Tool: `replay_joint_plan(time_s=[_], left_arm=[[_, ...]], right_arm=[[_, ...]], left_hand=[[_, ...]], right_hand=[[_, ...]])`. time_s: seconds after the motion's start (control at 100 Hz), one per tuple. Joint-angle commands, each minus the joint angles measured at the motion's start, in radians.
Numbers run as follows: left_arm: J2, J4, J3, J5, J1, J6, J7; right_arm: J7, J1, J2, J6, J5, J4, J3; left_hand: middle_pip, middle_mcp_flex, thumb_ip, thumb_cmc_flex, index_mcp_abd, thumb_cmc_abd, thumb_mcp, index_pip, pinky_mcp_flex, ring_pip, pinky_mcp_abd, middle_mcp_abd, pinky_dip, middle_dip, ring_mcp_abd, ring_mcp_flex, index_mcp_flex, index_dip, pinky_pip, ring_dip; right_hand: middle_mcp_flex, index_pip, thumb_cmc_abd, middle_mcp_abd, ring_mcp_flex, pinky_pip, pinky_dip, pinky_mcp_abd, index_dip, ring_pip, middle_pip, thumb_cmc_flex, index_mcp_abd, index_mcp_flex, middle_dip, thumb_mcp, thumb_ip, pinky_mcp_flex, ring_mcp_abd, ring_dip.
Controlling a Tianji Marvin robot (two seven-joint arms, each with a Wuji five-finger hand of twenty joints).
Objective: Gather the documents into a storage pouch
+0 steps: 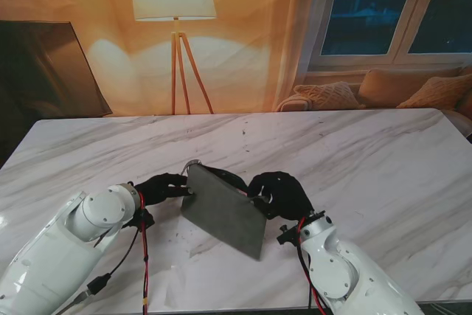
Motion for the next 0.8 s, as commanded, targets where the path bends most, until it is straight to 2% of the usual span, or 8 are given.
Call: replay_joint_plan(time_s=[0.0,0.17,0.22,0.38,0.49,0.67,0.73,0.79], left_arm=[[-0.011,0.012,0.009,0.004,-0.015,-0.007,-0.019],[-0.017,0.046,0.027,-0.036,-0.040,-0.021,-0.022],[-0.021,0.051,0.029,-0.049,-0.042,-0.022,-0.018],[-0.031,0.056,0.025,-0.076,-0.037,-0.037,0.010],[-0.033,0.046,0.019,-0.075,-0.028,-0.046,0.021],[-0.043,0.024,0.002,-0.113,-0.005,-0.038,0.050],[-0.048,0.022,-0.002,-0.129,0.002,-0.040,0.063],[-0.053,0.018,-0.005,-0.146,0.008,-0.044,0.078]], right_arm=[[0.011,-0.003,-0.001,0.000,-0.006,-0.006,-0.001],[0.011,-0.003,0.000,-0.001,-0.011,-0.006,-0.001],[0.011,-0.004,0.000,0.000,-0.011,-0.007,-0.001],[0.012,-0.004,0.000,0.004,-0.010,-0.008,-0.001],[0.014,-0.004,0.000,0.007,-0.008,-0.009,-0.001],[0.017,-0.005,0.000,0.008,-0.007,-0.011,-0.002],[0.018,-0.005,0.000,0.009,-0.006,-0.011,-0.003],[0.020,-0.005,0.000,0.010,-0.005,-0.012,-0.003]], left_hand=[[-0.022,-0.033,0.033,-0.024,0.010,0.014,-0.026,-0.018,-0.017,-0.025,-0.025,-0.015,0.035,-0.013,-0.027,-0.032,-0.018,-0.012,-0.033,-0.013],[-0.021,-0.020,0.034,-0.017,0.019,-0.028,0.017,0.008,-0.019,-0.059,-0.031,-0.015,0.047,-0.012,-0.032,-0.016,0.039,0.001,-0.087,-0.019],[-0.007,0.000,0.019,-0.054,0.024,-0.078,0.158,0.038,-0.016,-0.062,-0.032,-0.011,0.075,-0.001,-0.031,-0.006,0.074,0.023,-0.107,-0.005],[0.074,0.088,-0.010,-0.024,0.013,-0.191,0.441,0.223,-0.004,-0.008,-0.032,0.004,0.102,0.049,-0.022,0.039,0.146,0.140,-0.045,0.045],[0.145,0.173,-0.021,0.031,-0.015,-0.236,0.581,0.421,0.007,0.092,-0.023,-0.002,0.069,0.090,-0.011,0.081,0.144,0.238,0.069,0.093],[0.234,0.309,-0.116,0.151,-0.058,-0.324,0.630,0.610,0.016,0.308,-0.002,-0.003,0.011,0.131,0.026,0.186,0.135,0.323,0.266,0.136],[0.261,0.368,-0.128,0.182,-0.071,-0.340,0.644,0.643,0.045,0.384,0.013,0.008,0.012,0.139,0.049,0.264,0.146,0.323,0.400,0.147],[0.274,0.421,-0.132,0.201,-0.084,-0.340,0.650,0.660,0.077,0.454,0.023,0.019,-0.045,0.203,0.063,0.321,0.160,0.300,0.531,0.147]], right_hand=[[0.045,0.118,0.065,-0.018,0.003,-0.008,0.011,-0.011,0.070,-0.015,0.031,0.084,-0.091,0.123,0.015,0.060,0.022,0.003,-0.022,0.013],[0.044,0.117,0.067,-0.018,0.003,-0.008,0.011,-0.013,0.072,-0.016,0.031,0.082,-0.091,0.123,0.015,0.059,0.021,0.003,-0.023,0.013],[0.044,0.117,0.067,-0.018,0.003,-0.008,0.011,-0.013,0.072,-0.016,0.031,0.082,-0.091,0.123,0.015,0.059,0.021,0.003,-0.023,0.013],[0.043,0.116,0.068,-0.018,0.003,-0.009,0.011,-0.013,0.073,-0.017,0.032,0.081,-0.091,0.121,0.015,0.058,0.021,0.003,-0.023,0.014],[0.043,0.116,0.069,-0.017,0.002,-0.009,0.011,-0.013,0.074,-0.017,0.032,0.081,-0.091,0.121,0.015,0.057,0.021,0.003,-0.022,0.014],[0.042,0.116,0.069,-0.017,0.003,-0.007,0.013,-0.012,0.074,-0.017,0.032,0.080,-0.092,0.121,0.015,0.057,0.021,0.002,-0.022,0.014],[0.042,0.115,0.069,-0.017,0.003,-0.007,0.013,-0.012,0.074,-0.017,0.032,0.081,-0.091,0.120,0.014,0.057,0.021,0.003,-0.022,0.013],[0.042,0.115,0.070,-0.017,0.002,-0.007,0.013,-0.012,0.074,-0.017,0.032,0.080,-0.092,0.120,0.014,0.056,0.021,0.003,-0.022,0.013]])
